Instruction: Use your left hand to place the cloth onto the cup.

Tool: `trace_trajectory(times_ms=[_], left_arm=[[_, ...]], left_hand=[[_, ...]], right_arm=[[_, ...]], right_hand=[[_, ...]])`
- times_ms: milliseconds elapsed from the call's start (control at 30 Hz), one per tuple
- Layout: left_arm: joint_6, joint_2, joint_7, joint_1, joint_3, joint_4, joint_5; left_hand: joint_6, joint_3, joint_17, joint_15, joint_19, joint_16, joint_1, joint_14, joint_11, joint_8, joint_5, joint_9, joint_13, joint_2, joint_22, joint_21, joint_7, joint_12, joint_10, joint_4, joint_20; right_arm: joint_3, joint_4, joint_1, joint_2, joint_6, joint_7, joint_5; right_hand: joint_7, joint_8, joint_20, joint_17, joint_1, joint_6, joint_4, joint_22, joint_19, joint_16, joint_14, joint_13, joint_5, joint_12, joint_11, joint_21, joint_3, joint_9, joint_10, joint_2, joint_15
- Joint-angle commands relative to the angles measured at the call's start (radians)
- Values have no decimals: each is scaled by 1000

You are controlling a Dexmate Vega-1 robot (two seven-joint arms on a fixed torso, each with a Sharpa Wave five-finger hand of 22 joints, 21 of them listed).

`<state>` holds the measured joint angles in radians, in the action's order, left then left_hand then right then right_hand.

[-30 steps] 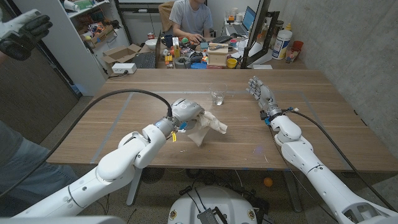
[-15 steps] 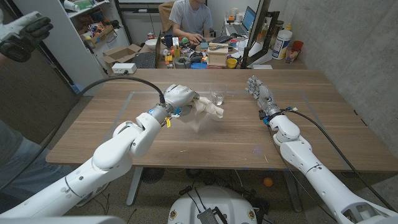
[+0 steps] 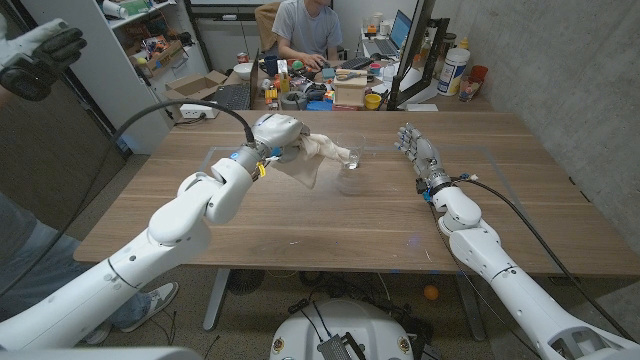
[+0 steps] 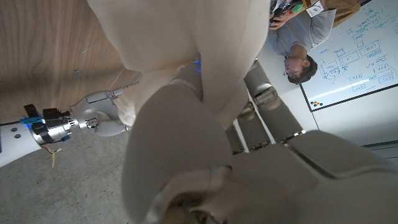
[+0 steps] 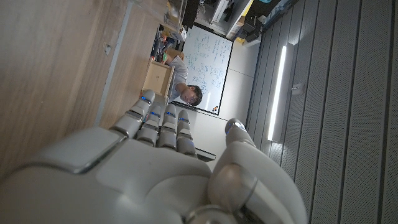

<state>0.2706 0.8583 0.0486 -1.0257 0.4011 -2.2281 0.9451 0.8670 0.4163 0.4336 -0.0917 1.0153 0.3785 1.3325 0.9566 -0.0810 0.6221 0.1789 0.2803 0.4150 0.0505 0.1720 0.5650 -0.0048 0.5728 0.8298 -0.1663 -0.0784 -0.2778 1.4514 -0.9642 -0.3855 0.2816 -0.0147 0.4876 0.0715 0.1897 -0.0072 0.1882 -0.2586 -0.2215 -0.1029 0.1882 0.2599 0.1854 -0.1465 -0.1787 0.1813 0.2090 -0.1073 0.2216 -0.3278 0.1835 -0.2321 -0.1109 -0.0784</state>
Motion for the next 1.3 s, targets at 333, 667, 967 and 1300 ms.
trace_trajectory(times_ms=[333,667,967,1300], left_arm=[[-105,-66,31,273,141,208,-38],[-174,-121,21,382,207,342,-66],[-215,-156,24,459,257,425,-71],[-269,-195,23,534,311,498,-57]], left_hand=[[56,21,19,-86,-18,-10,21,56,-41,10,3,-4,189,33,3,-8,31,-4,34,28,2],[60,19,31,-90,-18,-13,19,60,-45,11,3,-10,192,31,4,-8,27,-6,40,29,-1],[61,17,41,-93,-22,-17,19,61,-46,13,3,-13,194,30,4,-9,25,-9,43,29,-2],[68,15,54,-98,-51,-25,17,62,-55,15,3,-22,197,28,4,-20,20,-14,46,30,8]], right_arm=[[11,-4,-7,-2,16,-14,0],[17,-17,0,-6,14,-12,3],[22,-59,9,4,32,5,14],[29,-91,10,12,52,16,18]], right_hand=[[-1,4,3,3,-11,-6,-2,6,5,5,-10,-3,4,-1,-3,-3,-9,2,-10,-1,-2],[-1,5,2,3,-12,-8,-2,6,5,5,-10,-3,4,-1,-4,-3,-9,2,-11,-1,-3],[-1,5,2,3,-12,-8,-2,6,5,5,-9,-3,4,-1,-4,-3,-9,2,-10,-1,-2],[-1,5,3,3,-11,-9,-2,6,6,5,-10,-3,4,-1,-3,-3,-9,2,-11,-1,-3]])
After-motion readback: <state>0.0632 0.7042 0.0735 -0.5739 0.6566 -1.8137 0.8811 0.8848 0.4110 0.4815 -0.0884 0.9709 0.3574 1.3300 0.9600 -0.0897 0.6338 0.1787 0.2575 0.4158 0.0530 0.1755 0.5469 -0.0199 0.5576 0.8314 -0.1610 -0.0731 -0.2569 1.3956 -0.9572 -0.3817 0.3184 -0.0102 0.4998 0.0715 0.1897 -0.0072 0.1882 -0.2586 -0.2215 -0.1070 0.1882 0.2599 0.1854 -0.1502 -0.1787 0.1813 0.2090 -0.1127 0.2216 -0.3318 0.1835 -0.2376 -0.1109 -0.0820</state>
